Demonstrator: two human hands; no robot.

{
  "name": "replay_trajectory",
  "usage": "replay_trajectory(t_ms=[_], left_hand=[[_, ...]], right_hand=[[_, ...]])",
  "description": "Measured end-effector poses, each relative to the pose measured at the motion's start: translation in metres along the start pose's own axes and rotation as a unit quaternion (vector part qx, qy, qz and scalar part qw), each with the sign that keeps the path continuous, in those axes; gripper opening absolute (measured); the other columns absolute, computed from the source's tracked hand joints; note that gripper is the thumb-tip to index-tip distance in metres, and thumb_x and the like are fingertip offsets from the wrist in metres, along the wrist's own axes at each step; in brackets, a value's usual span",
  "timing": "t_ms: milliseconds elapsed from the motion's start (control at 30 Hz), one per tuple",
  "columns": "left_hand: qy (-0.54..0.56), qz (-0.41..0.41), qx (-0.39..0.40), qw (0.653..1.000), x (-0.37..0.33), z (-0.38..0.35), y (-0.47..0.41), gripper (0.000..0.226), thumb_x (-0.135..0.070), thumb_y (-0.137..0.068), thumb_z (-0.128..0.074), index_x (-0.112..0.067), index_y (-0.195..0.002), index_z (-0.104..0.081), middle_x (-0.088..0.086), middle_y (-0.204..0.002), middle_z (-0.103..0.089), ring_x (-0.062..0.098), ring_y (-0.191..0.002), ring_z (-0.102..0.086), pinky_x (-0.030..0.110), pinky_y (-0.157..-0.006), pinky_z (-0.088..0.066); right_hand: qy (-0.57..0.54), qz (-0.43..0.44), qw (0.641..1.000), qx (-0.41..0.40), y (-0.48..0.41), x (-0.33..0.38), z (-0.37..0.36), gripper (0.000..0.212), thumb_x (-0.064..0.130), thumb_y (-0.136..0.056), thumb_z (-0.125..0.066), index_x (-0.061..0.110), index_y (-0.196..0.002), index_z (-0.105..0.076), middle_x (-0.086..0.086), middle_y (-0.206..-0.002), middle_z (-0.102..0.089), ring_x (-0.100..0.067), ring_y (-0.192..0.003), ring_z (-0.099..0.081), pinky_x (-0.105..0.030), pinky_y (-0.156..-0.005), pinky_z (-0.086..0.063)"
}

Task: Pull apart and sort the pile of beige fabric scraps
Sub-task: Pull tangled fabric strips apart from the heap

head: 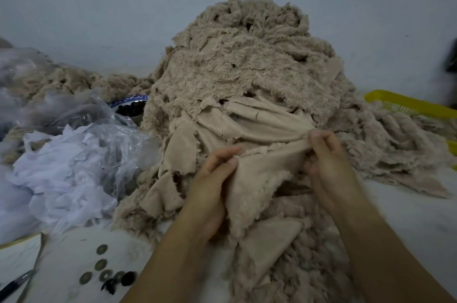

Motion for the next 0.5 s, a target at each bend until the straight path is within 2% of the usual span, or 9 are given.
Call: replay_trajectory(t_ms=[67,100,167,200,233,300,400,500], left_hand=[[0.009,0.006,0.006,1.000,-0.001,0.002,-0.002,0.031,-0.010,-0.097,-0.054,-0.024,-0.087,-0.079,-0.001,-0.084,-0.073,0.012,-0.074,-0.068,0.023,-0.064,-0.055],[0.000,0.006,0.016,1.000,0.000,0.001,-0.003,0.031,-0.012,-0.097,-0.051,-0.022,-0.086,-0.079,0.001,-0.078,-0.069,0.014,-0.067,-0.062,0.023,-0.060,-0.051],[-0.012,0.015,0.036,0.999,0.004,-0.005,-0.004,0.031,-0.025,-0.097,-0.051,-0.017,-0.085,-0.078,0.003,-0.074,-0.064,0.012,-0.056,-0.051,0.021,-0.054,-0.045],[-0.007,0.028,0.040,0.999,0.005,-0.009,-0.004,0.032,-0.035,-0.094,-0.054,-0.015,-0.087,-0.078,0.004,-0.077,-0.067,0.011,-0.055,-0.053,0.020,-0.054,-0.046],[0.007,0.042,0.039,0.998,0.006,-0.013,-0.004,0.038,-0.045,-0.089,-0.057,-0.013,-0.092,-0.078,0.004,-0.083,-0.070,0.010,-0.059,-0.058,0.019,-0.056,-0.049],[0.047,0.055,0.042,0.996,0.007,-0.017,-0.005,0.049,-0.053,-0.079,-0.066,-0.013,-0.106,-0.076,0.004,-0.100,-0.074,0.010,-0.076,-0.068,0.020,-0.067,-0.055],[0.190,0.062,0.041,0.979,0.003,-0.014,-0.005,0.045,-0.037,-0.081,-0.075,-0.014,-0.119,-0.072,0.009,-0.118,-0.070,0.017,-0.100,-0.069,0.027,-0.081,-0.058],[0.339,0.050,0.022,0.939,-0.007,-0.003,-0.007,0.043,-0.015,-0.085,-0.069,-0.008,-0.127,-0.065,0.013,-0.125,-0.069,0.021,-0.103,-0.071,0.030,-0.079,-0.060]], right_hand=[[-0.129,-0.058,0.990,0.023,0.005,0.004,-0.007,0.025,0.020,-0.105,-0.046,0.020,-0.083,-0.056,0.011,-0.065,-0.066,-0.006,-0.068,-0.063,-0.025,-0.063,-0.054],[-0.128,-0.071,0.988,0.046,0.008,0.008,-0.010,0.023,0.021,-0.104,-0.048,0.020,-0.083,-0.058,0.009,-0.066,-0.068,-0.006,-0.067,-0.066,-0.023,-0.060,-0.055],[-0.057,-0.074,0.989,0.117,0.017,0.014,-0.014,0.016,0.034,-0.094,-0.059,0.025,-0.084,-0.067,0.009,-0.075,-0.073,-0.004,-0.071,-0.070,-0.018,-0.061,-0.054],[-0.023,-0.076,0.985,0.151,0.021,0.014,-0.015,0.016,0.043,-0.084,-0.064,0.028,-0.087,-0.071,0.009,-0.084,-0.075,-0.005,-0.079,-0.071,-0.020,-0.069,-0.054],[0.000,-0.081,0.980,0.182,0.024,0.012,-0.015,0.026,0.048,-0.076,-0.067,0.030,-0.093,-0.072,0.008,-0.093,-0.076,-0.007,-0.088,-0.071,-0.024,-0.077,-0.054],[0.020,-0.109,0.970,0.217,0.032,0.010,-0.019,0.044,0.050,-0.071,-0.069,0.027,-0.107,-0.071,0.004,-0.108,-0.075,-0.013,-0.101,-0.071,-0.027,-0.084,-0.054],[0.038,-0.119,0.958,0.256,0.041,0.007,-0.025,0.034,0.048,-0.074,-0.068,0.026,-0.099,-0.077,0.002,-0.105,-0.076,-0.011,-0.096,-0.072,-0.021,-0.076,-0.057],[0.038,-0.103,0.962,0.252,0.039,0.006,-0.022,0.022,0.047,-0.082,-0.068,0.026,-0.087,-0.075,0.003,-0.087,-0.076,-0.010,-0.078,-0.071,-0.021,-0.064,-0.054]])
Point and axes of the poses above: each hand's wrist, its own y-axis away from the middle knuckle, its own z-axis out of the back of the hand, x = y × z, the point moved 2 cm from there along -y, towards the middle knuckle
